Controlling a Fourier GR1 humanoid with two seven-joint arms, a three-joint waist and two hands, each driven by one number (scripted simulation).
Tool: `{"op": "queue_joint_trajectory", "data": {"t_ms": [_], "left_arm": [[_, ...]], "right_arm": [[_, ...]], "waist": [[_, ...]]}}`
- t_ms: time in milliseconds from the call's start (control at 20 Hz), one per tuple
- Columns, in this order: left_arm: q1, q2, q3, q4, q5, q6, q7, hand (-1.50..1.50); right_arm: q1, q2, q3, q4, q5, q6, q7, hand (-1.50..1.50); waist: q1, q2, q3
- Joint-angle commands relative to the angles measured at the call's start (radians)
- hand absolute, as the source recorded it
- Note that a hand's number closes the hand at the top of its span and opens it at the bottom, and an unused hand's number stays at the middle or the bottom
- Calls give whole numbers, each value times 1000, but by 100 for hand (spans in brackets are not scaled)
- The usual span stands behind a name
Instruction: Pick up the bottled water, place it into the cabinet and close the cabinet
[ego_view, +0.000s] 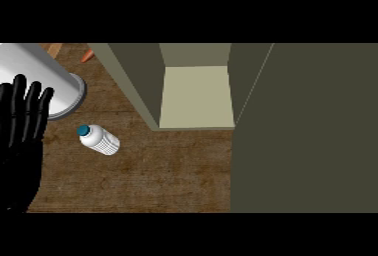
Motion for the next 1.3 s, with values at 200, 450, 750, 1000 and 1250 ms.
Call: {"op": "queue_joint_trajectory", "data": {"t_ms": [200, 450, 750, 1000, 1250], "left_arm": [[-4, 3, 134, 18, 12, 70, 44, -150], [55, -105, 151, -16, 158, 154, 231, -150], [162, -110, 52, -178, 154, 218, 273, -150], [165, -110, 59, -297, 117, 267, 398, -150], [302, -108, 63, -367, 181, 197, 350, -150]], "right_arm": [[193, -31, 13, -114, -17, 66, 27, -150], [318, 7, 111, -185, -169, 143, 84, -150], [441, -23, 95, -378, -216, 174, 164, -150], [599, -47, 29, -460, -313, 257, 129, -150], [612, -24, 43, -476, -286, 253, 123, -150]], "waist": [[1, -11, -26], [2, -15, -25], [5, -12, -25], [-2, -13, -25], [3, -13, -25]]}}
